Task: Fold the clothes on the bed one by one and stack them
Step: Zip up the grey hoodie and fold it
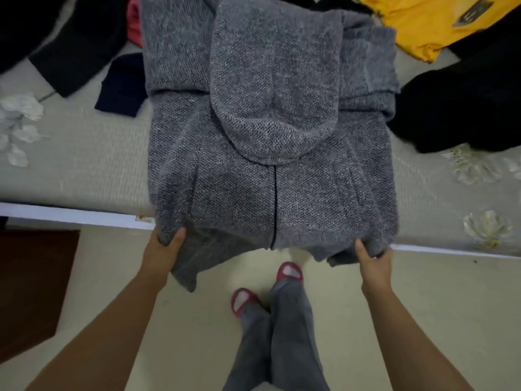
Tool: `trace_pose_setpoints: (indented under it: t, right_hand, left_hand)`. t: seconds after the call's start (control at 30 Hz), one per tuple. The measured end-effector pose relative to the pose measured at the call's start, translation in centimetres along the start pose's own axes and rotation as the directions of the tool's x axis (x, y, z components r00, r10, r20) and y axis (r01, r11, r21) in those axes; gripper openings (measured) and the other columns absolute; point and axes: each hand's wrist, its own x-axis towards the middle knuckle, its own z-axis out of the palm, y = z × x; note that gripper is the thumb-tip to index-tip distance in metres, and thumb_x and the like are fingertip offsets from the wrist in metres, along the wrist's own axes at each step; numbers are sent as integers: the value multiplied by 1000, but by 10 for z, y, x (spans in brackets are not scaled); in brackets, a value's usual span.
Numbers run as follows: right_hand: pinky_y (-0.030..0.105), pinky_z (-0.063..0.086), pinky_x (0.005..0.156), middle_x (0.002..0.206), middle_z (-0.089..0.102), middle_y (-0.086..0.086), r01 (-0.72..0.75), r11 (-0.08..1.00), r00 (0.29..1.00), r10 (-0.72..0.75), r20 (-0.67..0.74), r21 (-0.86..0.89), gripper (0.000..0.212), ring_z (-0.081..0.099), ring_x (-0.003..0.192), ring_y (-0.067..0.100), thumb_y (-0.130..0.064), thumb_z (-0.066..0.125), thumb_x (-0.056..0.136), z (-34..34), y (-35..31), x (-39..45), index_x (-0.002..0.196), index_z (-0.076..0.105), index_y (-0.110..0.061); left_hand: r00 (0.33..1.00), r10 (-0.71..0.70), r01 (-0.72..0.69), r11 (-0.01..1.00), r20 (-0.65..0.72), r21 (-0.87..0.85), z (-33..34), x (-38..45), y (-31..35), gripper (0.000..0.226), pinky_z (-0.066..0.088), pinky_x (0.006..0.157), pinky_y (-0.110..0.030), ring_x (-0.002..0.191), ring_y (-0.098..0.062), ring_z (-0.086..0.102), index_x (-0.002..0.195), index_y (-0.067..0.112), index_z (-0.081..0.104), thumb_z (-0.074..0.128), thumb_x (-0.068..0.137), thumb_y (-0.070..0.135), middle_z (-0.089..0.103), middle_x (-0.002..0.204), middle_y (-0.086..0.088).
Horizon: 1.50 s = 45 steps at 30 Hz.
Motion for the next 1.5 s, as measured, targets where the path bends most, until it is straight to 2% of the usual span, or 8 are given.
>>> trace_pose_setpoints:
  t: [0.27,0.53,0.7,0.8,1.1,1.2,1.3,1.5]
  right_hand:
    - [38,47,83,112,59,20,-50,991,996,58,69,-122,29,56,94,28,-7,66,81,-38,1,-38,102,47,-6]
    - [23,49,84,124,46,-1,186,981,967,-174,185,-49,74,51,109,15,-5,59,86,-69,-88,-66,145,20,-25]
    - [45,43,100,136,46,16,235,971,971,-236,42,41,65,52,117,27,-17,62,86,-39,-159,-38,141,31,-30]
    - [32,36,105,143,38,11,286,957,958,-286,-9,52,58,41,127,22,-19,58,90,-17,-197,-16,142,32,-21]
    - [22,47,77,107,53,-3,79,913,997,-64,-50,400,52,57,93,15,-22,39,99,81,-321,114,146,17,-19]
    - [10,38,85,131,44,6,213,968,976,-204,79,-134,53,45,116,22,-27,34,100,117,-324,138,146,14,-11]
    - [39,26,111,150,25,14,365,820,931,-326,164,-440,62,25,137,31,-29,44,95,133,-305,153,146,15,-7]
    - [44,43,86,129,50,22,261,677,953,-294,73,-688,63,49,112,40,-37,46,93,138,-296,163,146,18,-17]
  left_hand:
    - [995,67,-59,993,-77,99,-20,-49,-1,68,41,95,-39,119,-30,48,142,10,28,60,85,32,46,135,-13]
    - [951,305,-288,932,-49,220,-60,-76,72,83,32,101,-33,126,-19,38,147,19,8,63,85,20,33,144,-2]
    - [916,360,-354,933,-177,68,-52,-46,140,79,24,113,-39,138,-20,21,147,20,12,62,86,22,16,153,-4]
    - [910,339,-360,931,-240,-50,-36,-21,180,77,30,110,-41,134,-21,29,146,19,13,61,87,23,21,151,-5]
    - [942,9,-202,815,-336,-544,7,112,320,71,51,84,-33,97,-16,57,146,27,-6,45,96,27,48,122,-5]
    - [937,203,-252,956,-284,-150,32,140,336,69,35,103,-33,128,-19,38,145,24,-13,38,98,30,27,147,-2]
    - [909,401,-352,884,-112,307,44,154,315,75,20,112,-39,137,-18,20,147,16,-4,47,94,30,14,152,-2]
    - [931,322,-131,735,-173,665,43,178,306,77,28,100,-56,129,-42,28,147,26,3,42,88,54,24,144,-25]
